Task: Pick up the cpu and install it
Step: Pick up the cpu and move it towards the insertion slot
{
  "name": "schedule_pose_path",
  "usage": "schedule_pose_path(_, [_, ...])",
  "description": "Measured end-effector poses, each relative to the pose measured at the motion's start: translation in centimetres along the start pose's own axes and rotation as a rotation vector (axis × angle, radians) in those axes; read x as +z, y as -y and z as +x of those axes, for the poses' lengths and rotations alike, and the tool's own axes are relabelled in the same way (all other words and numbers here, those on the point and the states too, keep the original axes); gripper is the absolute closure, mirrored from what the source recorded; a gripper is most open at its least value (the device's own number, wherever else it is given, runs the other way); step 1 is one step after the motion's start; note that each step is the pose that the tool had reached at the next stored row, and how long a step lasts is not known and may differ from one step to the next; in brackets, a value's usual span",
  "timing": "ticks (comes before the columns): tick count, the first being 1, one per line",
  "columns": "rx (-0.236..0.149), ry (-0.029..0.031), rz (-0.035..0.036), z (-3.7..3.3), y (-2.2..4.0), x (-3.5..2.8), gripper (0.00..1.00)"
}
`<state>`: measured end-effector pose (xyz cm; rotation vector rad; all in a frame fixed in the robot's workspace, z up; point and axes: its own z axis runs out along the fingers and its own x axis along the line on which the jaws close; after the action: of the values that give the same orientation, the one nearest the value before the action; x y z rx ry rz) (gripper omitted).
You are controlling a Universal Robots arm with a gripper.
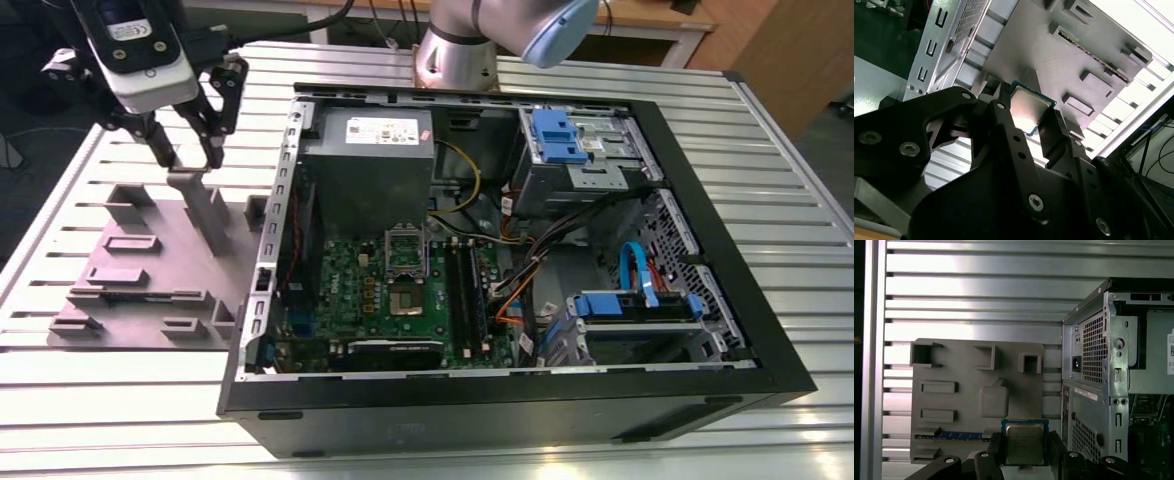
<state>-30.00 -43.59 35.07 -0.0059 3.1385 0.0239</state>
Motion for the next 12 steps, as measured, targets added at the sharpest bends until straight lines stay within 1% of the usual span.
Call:
schedule_pose_path(5, [0.002,-0.0002,0.0002,-0.07,0.0,-0.05,0.53])
schedule_pose_path(12, [0.015,0.0003,0.0,-0.92,0.0,-0.04,0.53])
